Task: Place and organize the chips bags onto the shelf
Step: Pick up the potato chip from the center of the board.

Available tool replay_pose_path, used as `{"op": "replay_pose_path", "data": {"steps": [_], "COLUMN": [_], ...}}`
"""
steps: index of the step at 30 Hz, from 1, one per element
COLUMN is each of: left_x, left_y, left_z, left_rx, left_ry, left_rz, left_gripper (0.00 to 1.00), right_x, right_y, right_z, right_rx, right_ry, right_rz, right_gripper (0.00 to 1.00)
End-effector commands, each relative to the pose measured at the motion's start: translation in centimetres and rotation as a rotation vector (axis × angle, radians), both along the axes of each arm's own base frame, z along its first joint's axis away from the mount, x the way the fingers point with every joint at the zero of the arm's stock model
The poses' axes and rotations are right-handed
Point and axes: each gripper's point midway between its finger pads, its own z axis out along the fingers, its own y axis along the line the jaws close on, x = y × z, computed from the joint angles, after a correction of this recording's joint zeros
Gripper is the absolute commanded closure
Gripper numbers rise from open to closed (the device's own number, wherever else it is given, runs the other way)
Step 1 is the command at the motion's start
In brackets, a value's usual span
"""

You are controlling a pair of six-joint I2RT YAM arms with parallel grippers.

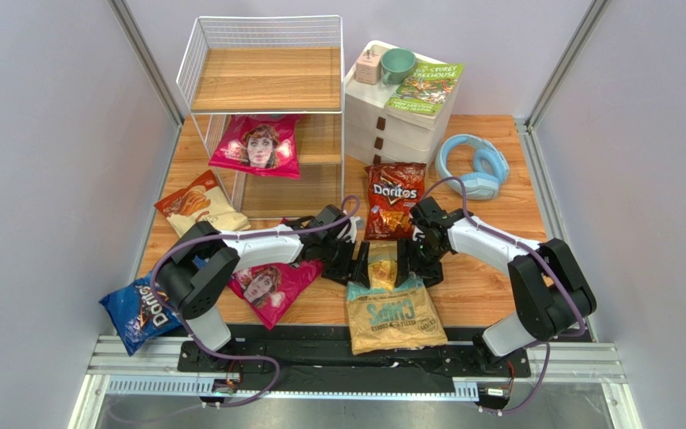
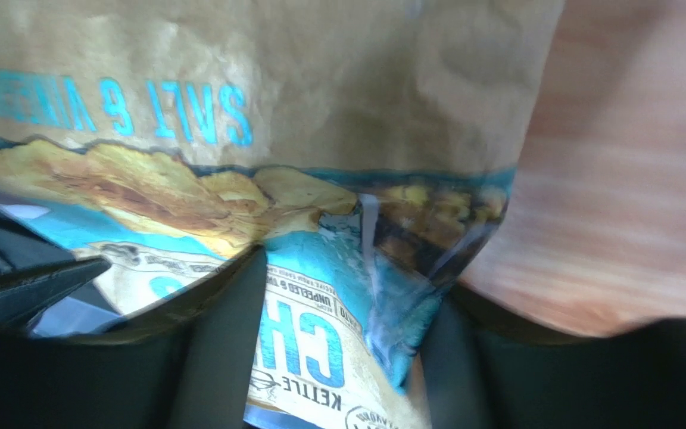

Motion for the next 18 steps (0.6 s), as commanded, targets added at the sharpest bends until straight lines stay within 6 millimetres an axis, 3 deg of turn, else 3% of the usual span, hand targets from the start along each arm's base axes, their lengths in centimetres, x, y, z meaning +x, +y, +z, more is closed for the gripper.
{"op": "replay_pose_path", "data": {"steps": [1, 4, 5, 14, 18], "left_x": [0.1, 0.3, 0.4, 1.4, 1.6], "left_y": [2.1, 1.8, 1.5, 0.2, 0.8], "left_z": [-0.9, -0.5, -0.5, 1.6, 3.2], "left_rx": [0.05, 0.038, 0.032, 0.0, 0.005], "left_ry": [-0.028, -0.038, -0.034, -0.056, -0.086], "left_rz": [-0.063, -0.097, -0.1, -0.111, -0.092], "left_gripper": [0.2, 0.2, 0.19, 0.18, 0.16], "right_x": [2.6, 2.5, 2.2, 1.0, 1.8], "right_y": [3.5, 3.9, 3.8, 2.4, 1.8], "right_z": [2.1, 2.7, 2.9, 3.9, 6.0], "right_rx": [0.198, 0.23, 0.238, 0.211, 0.221], "right_ry": [-0.112, -0.128, -0.134, -0.156, -0.242], "right_rz": [0.037, 0.022, 0.014, -0.07, -0.172], "right_gripper": [0.52, 0.81, 0.98, 1.0, 1.0]}}
